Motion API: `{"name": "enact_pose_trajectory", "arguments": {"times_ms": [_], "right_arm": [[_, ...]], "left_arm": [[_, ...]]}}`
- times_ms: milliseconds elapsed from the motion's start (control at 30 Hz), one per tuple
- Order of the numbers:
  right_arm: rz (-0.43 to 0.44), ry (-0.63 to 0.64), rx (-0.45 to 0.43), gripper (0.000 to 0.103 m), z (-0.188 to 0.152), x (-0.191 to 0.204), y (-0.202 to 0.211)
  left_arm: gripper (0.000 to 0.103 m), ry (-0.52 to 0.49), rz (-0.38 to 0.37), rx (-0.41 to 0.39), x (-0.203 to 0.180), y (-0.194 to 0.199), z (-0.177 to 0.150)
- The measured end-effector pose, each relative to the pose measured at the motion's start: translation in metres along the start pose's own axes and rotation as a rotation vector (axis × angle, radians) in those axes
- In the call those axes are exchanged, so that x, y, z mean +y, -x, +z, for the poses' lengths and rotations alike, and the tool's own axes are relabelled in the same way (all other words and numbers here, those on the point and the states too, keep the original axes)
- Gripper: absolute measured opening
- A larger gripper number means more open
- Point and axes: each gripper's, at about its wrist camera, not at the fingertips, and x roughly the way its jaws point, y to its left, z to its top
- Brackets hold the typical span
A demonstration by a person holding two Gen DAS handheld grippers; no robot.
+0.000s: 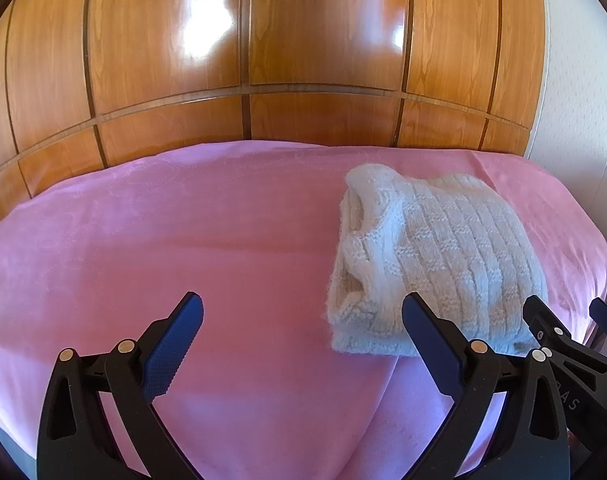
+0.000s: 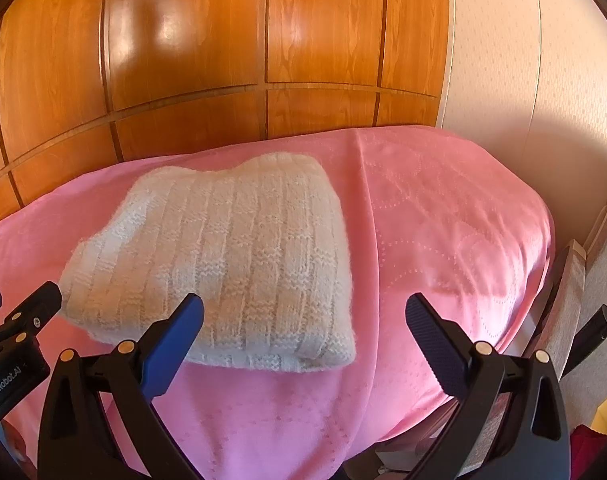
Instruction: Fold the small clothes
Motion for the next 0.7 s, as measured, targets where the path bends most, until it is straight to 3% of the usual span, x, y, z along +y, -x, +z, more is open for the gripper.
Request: {"name": "enact_pose_trajectory", "arguments": {"times_ms": [700], "right_arm": [[0.002, -0.008, -0.003, 0.101, -0.0017, 0.0029, 0.0029]], "left_arm": [[0.099, 0.003, 0.004, -0.029, 0.003, 0.006, 0.0031]]}}
